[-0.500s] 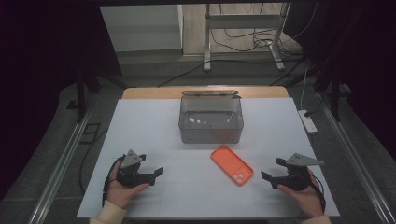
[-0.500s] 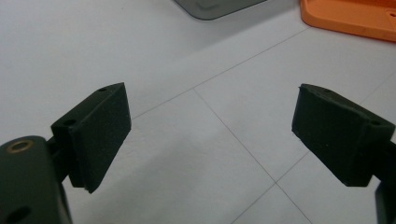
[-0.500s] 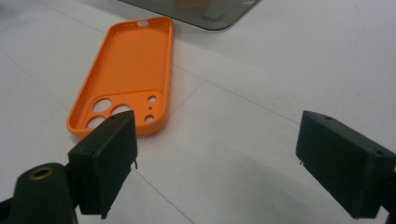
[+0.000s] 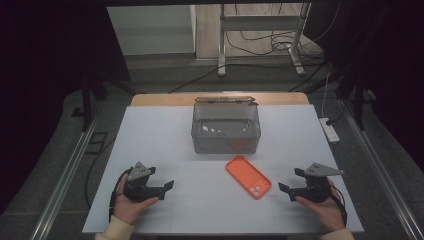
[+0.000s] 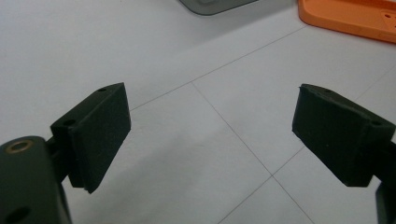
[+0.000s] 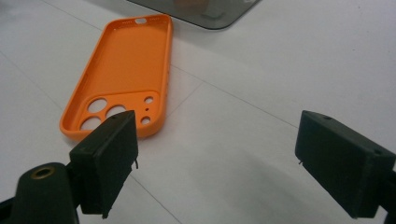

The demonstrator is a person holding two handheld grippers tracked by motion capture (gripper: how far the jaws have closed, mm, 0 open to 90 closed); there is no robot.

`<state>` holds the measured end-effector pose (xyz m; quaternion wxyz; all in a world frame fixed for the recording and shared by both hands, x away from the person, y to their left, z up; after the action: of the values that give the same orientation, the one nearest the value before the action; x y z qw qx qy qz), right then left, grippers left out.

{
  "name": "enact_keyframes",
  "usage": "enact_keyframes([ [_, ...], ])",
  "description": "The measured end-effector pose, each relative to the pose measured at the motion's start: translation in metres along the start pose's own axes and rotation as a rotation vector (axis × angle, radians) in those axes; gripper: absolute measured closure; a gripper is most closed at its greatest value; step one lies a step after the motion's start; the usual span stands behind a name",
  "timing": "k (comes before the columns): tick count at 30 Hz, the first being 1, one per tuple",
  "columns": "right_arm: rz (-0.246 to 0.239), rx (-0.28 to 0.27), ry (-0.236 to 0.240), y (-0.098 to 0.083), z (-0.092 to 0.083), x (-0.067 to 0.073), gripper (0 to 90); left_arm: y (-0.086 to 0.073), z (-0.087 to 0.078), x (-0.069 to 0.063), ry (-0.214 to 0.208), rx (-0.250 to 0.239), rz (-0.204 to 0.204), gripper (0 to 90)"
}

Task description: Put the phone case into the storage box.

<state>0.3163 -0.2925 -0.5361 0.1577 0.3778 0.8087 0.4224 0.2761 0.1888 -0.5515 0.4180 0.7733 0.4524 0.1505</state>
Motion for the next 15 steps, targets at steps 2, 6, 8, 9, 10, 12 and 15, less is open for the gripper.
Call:
enact_keyframes([
  [2, 0.002, 0.001, 0.0, -0.0003, 0.0, -0.0001, 13.8, -0.0004, 0.0003, -0.0002, -0.002, 0.003, 0.002, 11.7],
  [6, 0.003, -0.001, -0.011, 0.0003, -0.001, 0.0013, 14.0, 0.0009, 0.0012, -0.0002, -0.002, 0.001, 0.001, 11.6],
  [8, 0.002, -0.005, -0.011, 0.0018, -0.0003, 0.0018, 14.0, 0.0013, 0.0017, 0.0003, -0.004, 0.003, 0.002, 11.6],
  [9, 0.004, -0.005, -0.011, 0.0024, 0.0001, 0.002, 14.0, 0.0012, 0.002, 0.0002, -0.005, 0.007, -0.001, 11.6],
  [10, 0.004, -0.005, -0.011, 0.0024, 0.0001, 0.002, 14.0, 0.0012, 0.002, 0.0002, -0.005, 0.007, -0.001, 11.6],
  [12, 0.001, 0.005, -0.007, 0.0026, 0.0023, 0.0019, 14.0, 0.0001, 0.0023, -0.0002, -0.006, 0.012, 0.0, 11.5],
  [15, -0.001, 0.008, -0.007, 0.0031, 0.0039, 0.0016, 14.0, -0.0011, 0.002, 0.0003, -0.006, 0.015, -0.002, 11.4],
])
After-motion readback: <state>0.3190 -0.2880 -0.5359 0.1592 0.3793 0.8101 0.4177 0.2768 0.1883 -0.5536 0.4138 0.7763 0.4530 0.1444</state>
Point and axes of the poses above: each handheld gripper's, and its own axes: z roughly forward along the jaws, y roughly out of its top, x roughly to its left, the point moved 4 cm from there along z, roughly forward along the jaws
